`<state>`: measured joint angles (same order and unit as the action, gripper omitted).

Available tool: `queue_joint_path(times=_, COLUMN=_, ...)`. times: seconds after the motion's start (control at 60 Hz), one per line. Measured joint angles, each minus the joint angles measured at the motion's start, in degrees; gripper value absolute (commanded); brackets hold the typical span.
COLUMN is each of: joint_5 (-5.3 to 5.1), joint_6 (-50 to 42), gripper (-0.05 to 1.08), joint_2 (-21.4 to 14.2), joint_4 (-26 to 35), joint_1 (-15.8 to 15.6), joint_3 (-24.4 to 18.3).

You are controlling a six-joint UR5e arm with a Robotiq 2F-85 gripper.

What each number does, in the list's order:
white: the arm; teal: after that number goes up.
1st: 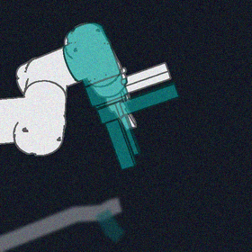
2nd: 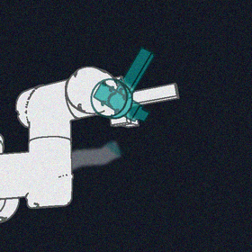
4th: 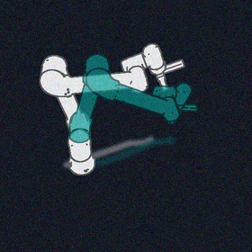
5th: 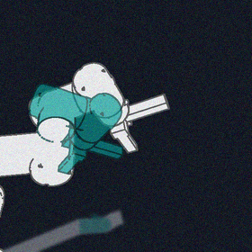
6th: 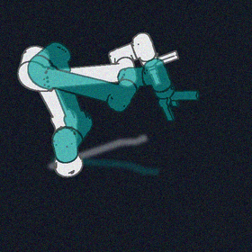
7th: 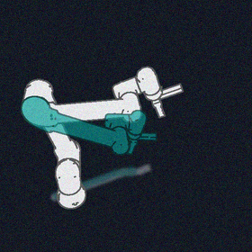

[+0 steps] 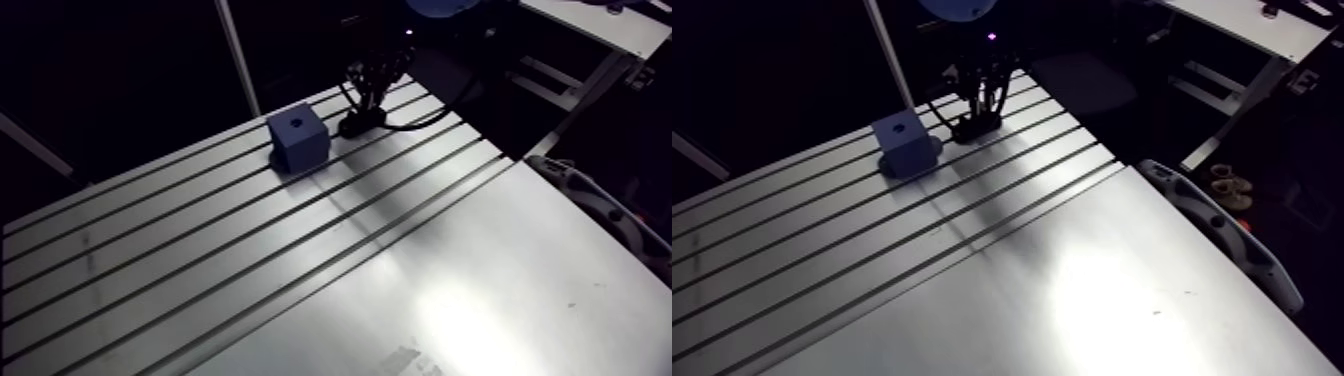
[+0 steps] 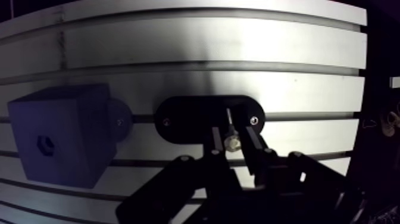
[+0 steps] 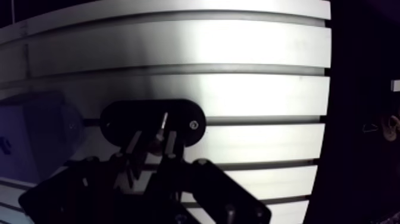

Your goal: Pick up the M10 bolt and insert it into the hex recess until seated.

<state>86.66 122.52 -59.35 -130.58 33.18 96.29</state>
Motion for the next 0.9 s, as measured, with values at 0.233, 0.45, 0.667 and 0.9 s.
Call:
queue_joint_path(times=0.233, joint_5=0.03, joint_6=0.0, gripper=0.69, joint_2=0.0, joint_4=0.0, joint_1=0.0, joint_3=0.1)
queue_joint_path(times=0.45, joint_5=0.03, joint_6=-0.1, gripper=0.71, joint_2=-0.1, joint_4=-0.1, joint_1=0.0, joint_3=0.1)
queue_joint_path(times=0.667, joint_5=0.04, joint_6=-0.2, gripper=0.72, joint_2=-0.1, joint_4=-0.1, joint_1=0.0, joint_3=0.1)
queue_joint_path(times=0.9, joint_5=0.05, joint_6=-0.2, gripper=0.74, joint_2=-0.1, joint_4=-0.1, joint_1=0.0, joint_3=0.2)
